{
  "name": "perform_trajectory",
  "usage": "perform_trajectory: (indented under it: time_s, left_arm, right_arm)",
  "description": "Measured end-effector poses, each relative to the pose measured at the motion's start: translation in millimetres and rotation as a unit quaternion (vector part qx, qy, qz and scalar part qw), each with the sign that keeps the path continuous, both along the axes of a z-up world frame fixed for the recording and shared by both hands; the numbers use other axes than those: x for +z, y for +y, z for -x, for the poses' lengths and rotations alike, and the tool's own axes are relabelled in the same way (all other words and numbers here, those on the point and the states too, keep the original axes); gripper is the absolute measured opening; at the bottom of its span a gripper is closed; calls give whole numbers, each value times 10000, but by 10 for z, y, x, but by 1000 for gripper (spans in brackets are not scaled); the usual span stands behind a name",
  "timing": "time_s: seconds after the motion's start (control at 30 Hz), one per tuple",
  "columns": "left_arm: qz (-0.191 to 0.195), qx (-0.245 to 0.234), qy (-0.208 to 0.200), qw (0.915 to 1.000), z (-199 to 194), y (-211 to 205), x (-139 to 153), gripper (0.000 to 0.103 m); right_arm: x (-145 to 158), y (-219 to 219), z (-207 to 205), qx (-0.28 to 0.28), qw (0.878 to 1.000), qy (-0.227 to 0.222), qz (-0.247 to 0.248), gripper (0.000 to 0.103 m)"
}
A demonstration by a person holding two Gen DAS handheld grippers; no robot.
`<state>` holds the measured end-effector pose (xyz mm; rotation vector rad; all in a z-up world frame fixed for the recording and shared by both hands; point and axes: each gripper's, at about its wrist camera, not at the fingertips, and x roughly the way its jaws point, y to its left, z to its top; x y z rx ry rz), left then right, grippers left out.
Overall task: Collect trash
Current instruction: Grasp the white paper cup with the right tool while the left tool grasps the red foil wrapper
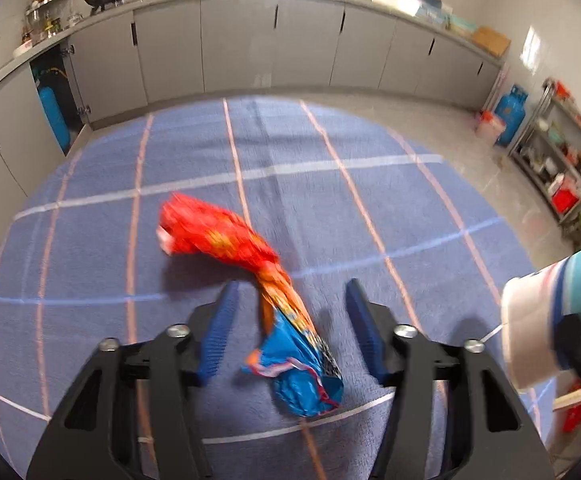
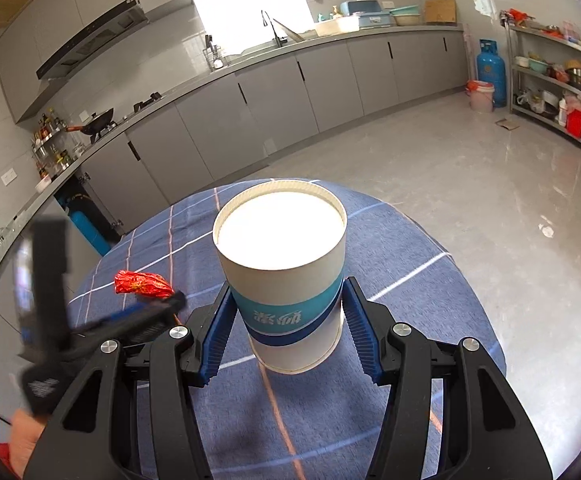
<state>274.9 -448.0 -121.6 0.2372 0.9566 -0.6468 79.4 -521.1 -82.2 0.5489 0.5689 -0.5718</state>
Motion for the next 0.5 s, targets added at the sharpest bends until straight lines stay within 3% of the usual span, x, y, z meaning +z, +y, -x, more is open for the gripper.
perform_trajectory:
  time_s: [0.03,0.13,0.5]
  left_arm:
    - [-63,29,104,9999,9,2,-70,33]
    - [-155,119,-19,9998,48,77,-119,25]
    - [-51,307,-481,9984,269,716,162,22]
  right_arm:
    - [-6,-2,4,11,10000,-4,-24,54]
    - [-19,44,29,55,10000,-22,-69,54]
    - [86,398,-16,414,9990,-165,-86,54]
